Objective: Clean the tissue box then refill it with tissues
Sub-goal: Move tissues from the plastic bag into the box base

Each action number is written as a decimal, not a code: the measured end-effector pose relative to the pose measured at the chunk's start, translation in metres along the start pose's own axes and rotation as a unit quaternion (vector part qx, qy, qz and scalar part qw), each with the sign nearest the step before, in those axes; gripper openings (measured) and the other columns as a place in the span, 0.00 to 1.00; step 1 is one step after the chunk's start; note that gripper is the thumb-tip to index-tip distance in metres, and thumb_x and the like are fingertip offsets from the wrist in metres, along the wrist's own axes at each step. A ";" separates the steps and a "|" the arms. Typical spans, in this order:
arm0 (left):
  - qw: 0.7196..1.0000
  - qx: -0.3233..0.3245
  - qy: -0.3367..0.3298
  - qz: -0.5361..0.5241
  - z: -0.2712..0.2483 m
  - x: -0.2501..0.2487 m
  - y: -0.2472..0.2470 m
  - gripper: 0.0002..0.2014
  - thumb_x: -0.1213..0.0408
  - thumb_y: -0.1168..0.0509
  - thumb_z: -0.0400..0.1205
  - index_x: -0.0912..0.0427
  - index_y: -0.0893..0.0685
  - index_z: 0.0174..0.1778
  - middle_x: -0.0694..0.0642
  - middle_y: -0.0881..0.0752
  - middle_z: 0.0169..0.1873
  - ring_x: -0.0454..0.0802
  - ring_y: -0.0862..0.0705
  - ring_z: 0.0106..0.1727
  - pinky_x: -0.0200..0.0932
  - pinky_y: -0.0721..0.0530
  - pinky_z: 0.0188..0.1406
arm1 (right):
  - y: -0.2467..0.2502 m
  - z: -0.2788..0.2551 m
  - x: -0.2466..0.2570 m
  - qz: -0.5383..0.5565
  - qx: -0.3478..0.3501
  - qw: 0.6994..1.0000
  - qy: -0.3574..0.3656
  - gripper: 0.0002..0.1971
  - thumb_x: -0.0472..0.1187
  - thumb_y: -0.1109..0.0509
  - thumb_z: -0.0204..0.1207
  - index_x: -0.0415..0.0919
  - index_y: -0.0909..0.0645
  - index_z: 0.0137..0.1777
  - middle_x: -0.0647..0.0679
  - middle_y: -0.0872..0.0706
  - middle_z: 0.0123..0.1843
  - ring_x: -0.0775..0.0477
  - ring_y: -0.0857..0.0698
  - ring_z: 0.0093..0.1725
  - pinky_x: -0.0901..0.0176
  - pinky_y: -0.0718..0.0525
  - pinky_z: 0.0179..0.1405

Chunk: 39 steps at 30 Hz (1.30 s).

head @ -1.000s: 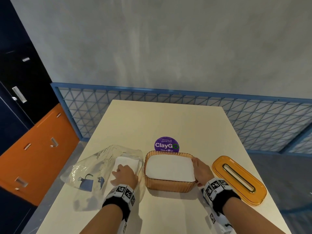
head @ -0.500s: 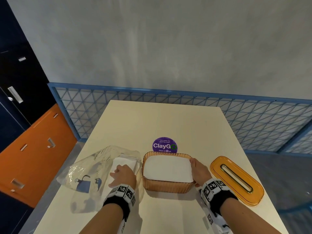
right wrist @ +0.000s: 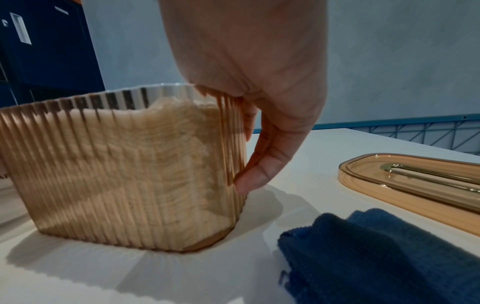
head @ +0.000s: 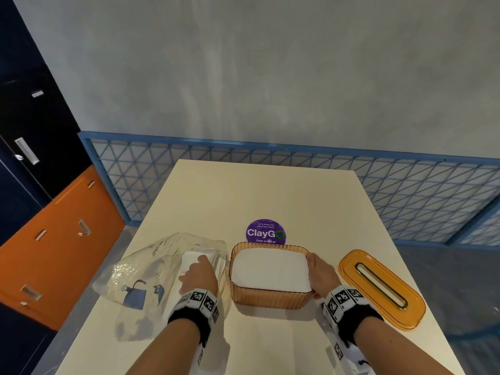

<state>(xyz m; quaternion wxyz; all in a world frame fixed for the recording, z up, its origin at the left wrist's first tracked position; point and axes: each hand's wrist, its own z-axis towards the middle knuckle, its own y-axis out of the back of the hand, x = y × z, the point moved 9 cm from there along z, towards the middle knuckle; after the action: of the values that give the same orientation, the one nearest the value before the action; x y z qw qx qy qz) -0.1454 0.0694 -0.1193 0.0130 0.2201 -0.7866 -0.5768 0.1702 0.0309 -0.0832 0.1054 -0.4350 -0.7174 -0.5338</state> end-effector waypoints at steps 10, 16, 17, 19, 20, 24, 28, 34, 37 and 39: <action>0.997 0.024 0.023 0.070 0.000 -0.003 -0.017 0.26 0.53 0.40 0.81 0.62 0.35 0.71 0.66 0.28 0.72 0.66 0.31 0.74 0.58 0.27 0.67 | 0.000 -0.002 0.001 0.005 0.007 1.000 -0.003 0.24 0.53 0.58 0.85 0.41 0.26 0.63 0.41 0.20 0.50 0.35 0.17 0.54 0.43 0.15 0.57; 0.996 0.033 0.021 0.083 -0.003 -0.003 -0.014 0.21 0.64 0.46 0.82 0.61 0.36 0.72 0.66 0.30 0.73 0.64 0.30 0.71 0.55 0.26 0.66 | 0.000 -0.006 0.004 -0.022 0.021 0.999 0.014 0.21 0.48 0.56 0.86 0.40 0.28 0.67 0.38 0.19 0.60 0.37 0.18 0.58 0.45 0.16 0.60; 0.996 0.033 0.020 0.086 -0.003 -0.003 -0.014 0.22 0.65 0.45 0.82 0.61 0.36 0.73 0.66 0.30 0.73 0.63 0.30 0.71 0.55 0.26 0.66 | 0.001 -0.006 0.005 -0.024 0.020 0.999 0.015 0.21 0.48 0.56 0.86 0.40 0.28 0.67 0.37 0.19 0.62 0.37 0.18 0.59 0.45 0.16 0.60; 0.995 0.032 0.022 0.089 -0.006 -0.003 -0.011 0.23 0.67 0.43 0.81 0.61 0.37 0.73 0.66 0.31 0.73 0.63 0.30 0.71 0.56 0.26 0.66 | 0.002 -0.006 0.004 -0.020 0.017 1.000 0.011 0.22 0.50 0.57 0.86 0.40 0.28 0.66 0.37 0.18 0.62 0.36 0.18 0.58 0.45 0.16 0.60; 0.995 0.033 0.025 0.089 -0.008 -0.003 -0.010 0.24 0.67 0.42 0.80 0.61 0.37 0.73 0.66 0.32 0.73 0.64 0.30 0.71 0.57 0.25 0.66 | 0.002 -0.006 0.004 -0.014 0.014 1.000 0.007 0.22 0.51 0.57 0.86 0.41 0.27 0.66 0.36 0.18 0.61 0.36 0.18 0.57 0.45 0.16 0.59; 0.995 0.034 0.035 0.084 -0.015 -0.003 -0.005 0.28 0.67 0.36 0.78 0.61 0.39 0.73 0.64 0.33 0.73 0.63 0.30 0.71 0.56 0.23 0.65 | 0.002 -0.006 0.004 -0.003 0.011 1.000 -0.003 0.23 0.53 0.58 0.85 0.42 0.27 0.65 0.38 0.18 0.56 0.38 0.19 0.51 0.46 0.15 0.57; 0.999 -0.032 -0.011 0.023 -0.016 -0.001 0.025 0.18 0.70 0.48 0.84 0.64 0.34 0.71 0.61 0.23 0.67 0.57 0.21 0.67 0.48 0.22 0.67 | 0.001 -0.003 0.003 -0.023 0.014 1.000 0.005 0.23 0.52 0.58 0.86 0.41 0.27 0.64 0.37 0.18 0.56 0.38 0.19 0.51 0.45 0.15 0.56; 0.994 -0.084 -0.048 -0.059 -0.050 0.000 0.098 0.13 0.74 0.47 0.83 0.69 0.28 0.63 0.67 0.17 0.58 0.63 0.17 0.59 0.50 0.22 0.50 | 0.003 -0.003 0.004 -0.045 0.034 0.998 0.004 0.22 0.51 0.56 0.86 0.41 0.28 0.69 0.35 0.21 0.65 0.34 0.20 0.63 0.46 0.20 0.62; 0.984 -0.136 -0.091 -0.062 -0.078 -0.012 0.129 0.12 0.73 0.49 0.84 0.67 0.28 0.61 0.66 0.15 0.53 0.64 0.16 0.52 0.46 0.28 0.39 | 0.023 -0.010 0.036 -0.111 -0.026 0.991 0.070 0.21 0.48 0.53 0.86 0.41 0.32 0.74 0.35 0.27 0.70 0.34 0.27 0.68 0.48 0.27 0.67; 0.971 -0.186 -0.134 -0.067 -0.098 -0.028 0.145 0.12 0.71 0.49 0.84 0.64 0.27 0.61 0.62 0.15 0.51 0.62 0.16 0.50 0.44 0.31 0.36 | 0.031 -0.030 0.077 -0.064 -0.039 0.987 0.140 0.21 0.48 0.50 0.86 0.37 0.26 0.69 0.36 0.20 0.64 0.38 0.21 0.59 0.51 0.24 0.57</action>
<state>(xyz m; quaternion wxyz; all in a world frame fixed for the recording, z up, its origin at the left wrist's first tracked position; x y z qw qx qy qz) -0.1415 0.0253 0.0522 -0.0905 0.1865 -0.6435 -0.7368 0.1374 0.0464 -0.0028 0.1536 -0.3131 -0.7005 -0.6226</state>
